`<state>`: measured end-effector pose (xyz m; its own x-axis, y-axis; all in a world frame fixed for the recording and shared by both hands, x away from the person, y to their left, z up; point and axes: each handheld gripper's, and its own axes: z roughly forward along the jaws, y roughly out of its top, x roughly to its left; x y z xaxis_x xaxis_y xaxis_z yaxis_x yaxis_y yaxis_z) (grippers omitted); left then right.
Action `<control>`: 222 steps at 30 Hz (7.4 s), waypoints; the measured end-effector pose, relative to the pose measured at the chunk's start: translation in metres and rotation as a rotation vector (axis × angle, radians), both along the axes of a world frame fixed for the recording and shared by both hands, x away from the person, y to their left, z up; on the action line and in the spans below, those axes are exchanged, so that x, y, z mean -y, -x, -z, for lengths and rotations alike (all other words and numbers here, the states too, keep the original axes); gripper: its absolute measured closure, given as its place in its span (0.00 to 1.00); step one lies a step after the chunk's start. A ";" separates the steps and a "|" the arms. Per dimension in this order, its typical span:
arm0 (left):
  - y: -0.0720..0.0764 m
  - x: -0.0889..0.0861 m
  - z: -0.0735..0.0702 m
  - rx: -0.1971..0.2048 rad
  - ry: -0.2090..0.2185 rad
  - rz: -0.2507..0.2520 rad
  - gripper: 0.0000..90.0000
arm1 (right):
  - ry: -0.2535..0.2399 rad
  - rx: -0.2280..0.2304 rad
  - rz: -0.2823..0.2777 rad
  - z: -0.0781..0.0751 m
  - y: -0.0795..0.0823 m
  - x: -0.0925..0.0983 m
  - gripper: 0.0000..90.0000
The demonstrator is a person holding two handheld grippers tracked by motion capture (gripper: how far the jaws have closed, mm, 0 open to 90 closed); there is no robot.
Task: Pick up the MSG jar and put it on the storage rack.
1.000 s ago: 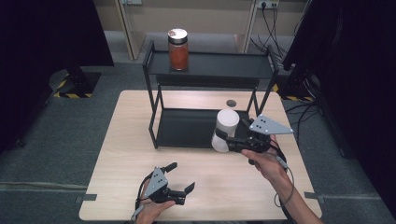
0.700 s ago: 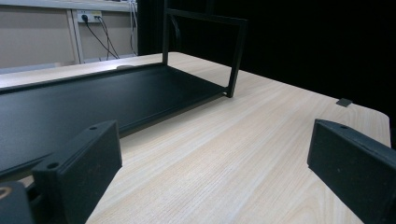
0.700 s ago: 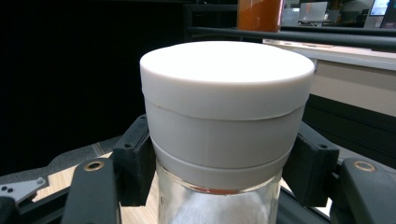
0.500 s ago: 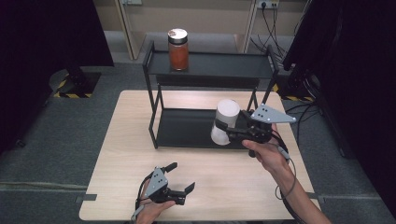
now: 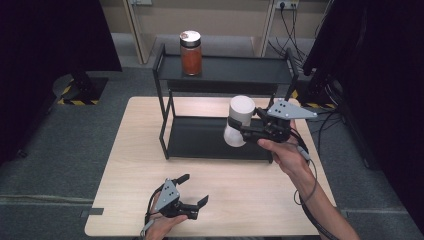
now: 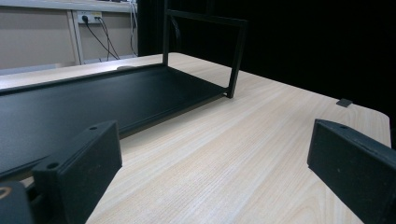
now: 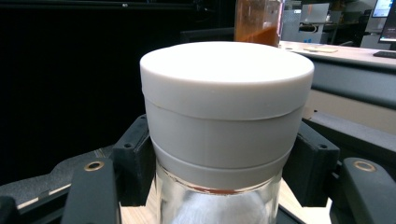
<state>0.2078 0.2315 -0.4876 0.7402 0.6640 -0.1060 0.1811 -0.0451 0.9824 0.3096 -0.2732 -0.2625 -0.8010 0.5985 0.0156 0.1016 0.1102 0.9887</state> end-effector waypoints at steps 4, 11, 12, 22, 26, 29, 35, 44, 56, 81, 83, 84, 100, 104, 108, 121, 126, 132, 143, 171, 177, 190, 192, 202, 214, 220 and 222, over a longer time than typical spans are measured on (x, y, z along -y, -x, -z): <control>0.000 0.000 0.000 0.000 0.002 -0.001 0.03 | 0.001 0.000 0.003 -0.007 -0.002 -0.002 0.40; -0.001 0.000 0.001 0.000 0.000 0.000 0.03 | -0.002 0.002 0.004 -0.017 -0.006 -0.003 0.40; -0.001 0.000 0.001 0.000 -0.001 0.000 0.03 | -0.003 0.001 0.005 -0.019 -0.007 -0.003 0.40; -0.001 0.000 0.001 0.000 -0.001 -0.001 0.03 | 0.001 0.007 0.018 -0.038 -0.014 -0.008 0.39; -0.001 -0.001 0.000 0.000 -0.002 -0.001 0.02 | 0.004 0.006 0.020 -0.045 -0.018 -0.011 0.39; -0.001 -0.001 0.000 0.000 -0.002 -0.001 0.02 | 0.008 0.004 0.026 -0.051 -0.021 -0.013 0.40; -0.001 -0.001 0.000 0.000 -0.002 -0.001 0.02 | 0.005 0.009 0.043 -0.061 -0.026 -0.016 0.39; -0.001 -0.001 0.001 0.000 -0.001 0.000 0.02 | 0.011 0.001 0.070 -0.074 -0.034 -0.020 0.39; -0.001 -0.001 0.001 0.001 -0.001 0.000 0.02 | 0.015 0.008 0.103 -0.091 -0.042 -0.030 0.39; -0.002 -0.002 0.001 0.001 0.000 0.006 0.02 | 0.020 -0.012 0.198 -0.111 -0.067 -0.053 0.39; -0.002 -0.002 0.001 0.002 0.001 0.005 0.02 | 0.018 -0.012 0.207 -0.111 -0.069 -0.054 0.39; -0.002 -0.002 0.000 0.002 0.001 0.005 0.02 | 0.018 -0.013 0.213 -0.111 -0.070 -0.055 0.39; -0.001 -0.003 0.000 0.007 0.004 0.006 0.02 | 0.030 -0.011 0.304 -0.119 -0.085 -0.075 0.40; -0.001 -0.003 0.000 0.008 0.005 0.007 0.02 | 0.030 -0.015 0.324 -0.118 -0.089 -0.079 0.39; -0.001 -0.002 0.000 0.009 0.005 0.009 0.02 | 0.026 -0.018 0.340 -0.117 -0.094 -0.082 0.39; -0.001 -0.001 0.000 0.006 0.007 0.015 0.02 | 0.046 -0.013 0.384 -0.108 -0.105 -0.096 0.39; -0.001 -0.002 0.000 0.009 0.007 0.014 0.02 | 0.038 -0.018 0.396 -0.102 -0.111 -0.097 0.39; -0.001 -0.002 0.000 0.008 0.007 0.016 0.02 | 0.040 -0.012 0.406 -0.098 -0.114 -0.099 0.39; -0.001 -0.001 0.000 0.011 0.005 0.019 0.02 | 0.036 0.001 0.407 -0.094 -0.111 -0.099 0.39; -0.001 0.000 0.001 0.009 0.000 0.017 0.02 | -0.004 -0.032 0.371 -0.096 -0.087 -0.074 0.01; -0.001 0.000 0.001 0.008 -0.004 0.017 0.02 | 0.002 -0.008 0.353 -0.092 -0.076 -0.071 0.01; 0.000 0.000 0.001 0.011 -0.003 0.016 0.02 | -0.023 -0.004 0.331 -0.081 -0.063 -0.061 0.01; -0.001 0.000 0.001 0.010 -0.004 0.016 0.02 | -0.029 0.001 0.325 -0.079 -0.060 -0.059 0.01; 0.000 0.000 0.001 0.013 -0.005 0.016 0.02 | -0.039 0.009 0.294 -0.066 -0.051 -0.052 0.00; 0.000 0.000 0.001 0.010 -0.002 0.013 0.02 | -0.033 0.028 0.236 -0.049 -0.036 -0.040 0.00; 0.000 0.000 0.001 0.011 -0.002 0.013 0.02 | -0.031 0.033 0.218 -0.040 -0.029 -0.036 0.00; 0.000 0.000 0.001 0.011 -0.002 0.013 0.02 | -0.032 0.034 0.208 -0.036 -0.027 -0.034 0.00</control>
